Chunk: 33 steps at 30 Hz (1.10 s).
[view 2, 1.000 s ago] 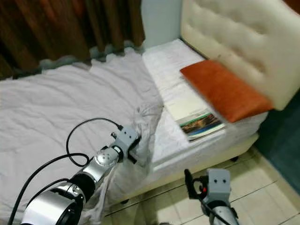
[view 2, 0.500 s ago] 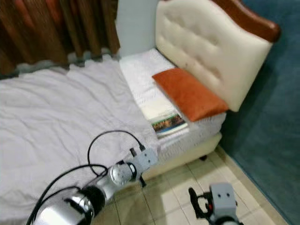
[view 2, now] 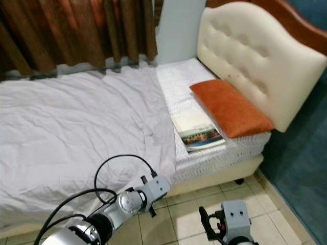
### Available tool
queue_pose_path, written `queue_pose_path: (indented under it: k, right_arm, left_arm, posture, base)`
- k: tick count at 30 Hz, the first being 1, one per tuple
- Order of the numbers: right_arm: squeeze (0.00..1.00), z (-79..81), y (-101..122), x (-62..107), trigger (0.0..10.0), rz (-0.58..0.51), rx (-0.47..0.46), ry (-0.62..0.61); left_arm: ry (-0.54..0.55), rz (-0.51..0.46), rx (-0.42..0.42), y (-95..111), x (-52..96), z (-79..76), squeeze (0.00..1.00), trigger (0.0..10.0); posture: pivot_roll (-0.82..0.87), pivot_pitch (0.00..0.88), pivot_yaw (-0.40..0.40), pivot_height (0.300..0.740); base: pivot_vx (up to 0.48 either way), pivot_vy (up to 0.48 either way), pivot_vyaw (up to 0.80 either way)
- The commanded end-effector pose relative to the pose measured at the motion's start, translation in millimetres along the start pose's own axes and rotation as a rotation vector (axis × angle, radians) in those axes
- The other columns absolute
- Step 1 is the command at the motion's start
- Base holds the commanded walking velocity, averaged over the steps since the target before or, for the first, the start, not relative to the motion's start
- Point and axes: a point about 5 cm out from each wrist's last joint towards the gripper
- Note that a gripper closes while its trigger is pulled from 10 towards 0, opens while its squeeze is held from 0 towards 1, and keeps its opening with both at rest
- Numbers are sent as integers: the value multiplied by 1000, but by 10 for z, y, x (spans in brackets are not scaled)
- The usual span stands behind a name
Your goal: Clean up the room
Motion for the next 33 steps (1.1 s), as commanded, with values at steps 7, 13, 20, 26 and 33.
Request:
queue_pose_path:
  k: [7,13,20,26,33]
  right_arm:
    - [0,22,60,-90,10000,-30,23,-1]
    - [0,-39,261,-257,10000,-148,-25,-72]
    - [0,-54,434,-402,10000,-247,-66,-112]
    - [0,-23,554,-563,10000,-311,-79,-119]
    - [0,-99,559,-692,10000,-310,-123,-140]
  left_arm:
    - [-173,-394,288,1292,-217,-656,1000,10000]
    - [61,-397,233,559,74,254,1000,10000]
    - [390,-373,304,-25,646,804,0,10000]
    - [555,-341,390,-262,922,812,0,10000]
    - [630,-248,395,-509,1073,775,0,10000]
  posture:
    - [-329,89,21,740]
    - [-233,25,42,740]
    - [-101,0,19,740]
    - [14,0,-47,740]
    - [41,0,-91,740]
  base:
    - [0,0,0]
    - [0,0,0]
    - [0,0,0]
    - [0,0,-267]
    - [0,0,-800]
Point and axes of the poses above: a point about 5 cm out from each wrist's last joint towards the gripper, its own x axis pointing back from the gripper into the wrist, its own y axis along the axis of the wrist's last joint, z = x × y
